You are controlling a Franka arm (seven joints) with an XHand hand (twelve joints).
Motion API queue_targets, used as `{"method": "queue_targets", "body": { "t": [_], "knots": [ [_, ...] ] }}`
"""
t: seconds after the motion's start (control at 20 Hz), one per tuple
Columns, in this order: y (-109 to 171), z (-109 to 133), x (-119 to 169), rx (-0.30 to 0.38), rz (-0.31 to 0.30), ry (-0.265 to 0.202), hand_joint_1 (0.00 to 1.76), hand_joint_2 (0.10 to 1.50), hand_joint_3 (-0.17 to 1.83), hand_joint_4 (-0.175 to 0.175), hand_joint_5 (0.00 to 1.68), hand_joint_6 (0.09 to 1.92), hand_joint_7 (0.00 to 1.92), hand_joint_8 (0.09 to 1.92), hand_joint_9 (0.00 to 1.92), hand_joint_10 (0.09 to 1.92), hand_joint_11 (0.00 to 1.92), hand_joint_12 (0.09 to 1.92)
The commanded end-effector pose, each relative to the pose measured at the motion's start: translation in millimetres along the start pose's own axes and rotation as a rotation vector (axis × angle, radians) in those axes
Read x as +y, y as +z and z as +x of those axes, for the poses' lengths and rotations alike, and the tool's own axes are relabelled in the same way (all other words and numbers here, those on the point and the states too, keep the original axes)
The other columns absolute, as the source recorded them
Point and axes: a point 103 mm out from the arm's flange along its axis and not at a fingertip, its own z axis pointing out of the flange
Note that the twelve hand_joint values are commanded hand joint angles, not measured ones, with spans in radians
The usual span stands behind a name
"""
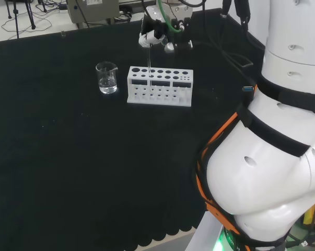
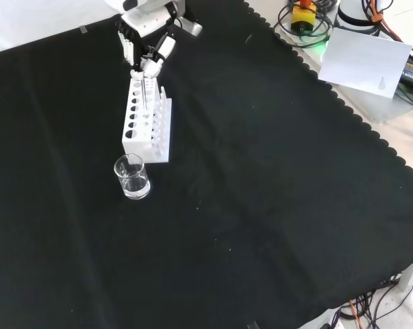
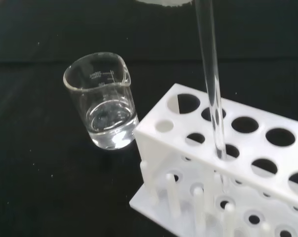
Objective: Put the glass rod back on the white test tube rack.
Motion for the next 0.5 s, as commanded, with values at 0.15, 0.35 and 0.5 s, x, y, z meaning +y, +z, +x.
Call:
{"method": "queue_targets", "body": {
  "t": [0.15, 0.35, 0.5],
  "knots": [
    [9, 9, 25, 0.001, 0.059, 0.015, 1.31, 1.11, -0.17, -0.175, 1.35, 0.09, 1.2, 0.99, 1.82, 0.69, 1.55, 1.0],
    [-2, -7, 7, 0.019, 0.087, 0.025, 1.32, 1.05, -0.17, -0.175, 1.39, 0.15, 1.38, 0.49, 1.87, 0.61, 1.65, 0.92],
    [-8, -14, 3, 0.011, 0.079, 0.033, 1.4, 1.0, -0.17, -0.175, 1.14, 0.42, 1.54, 0.1, 1.91, 0.58, 1.74, 0.86]
  ]
}}
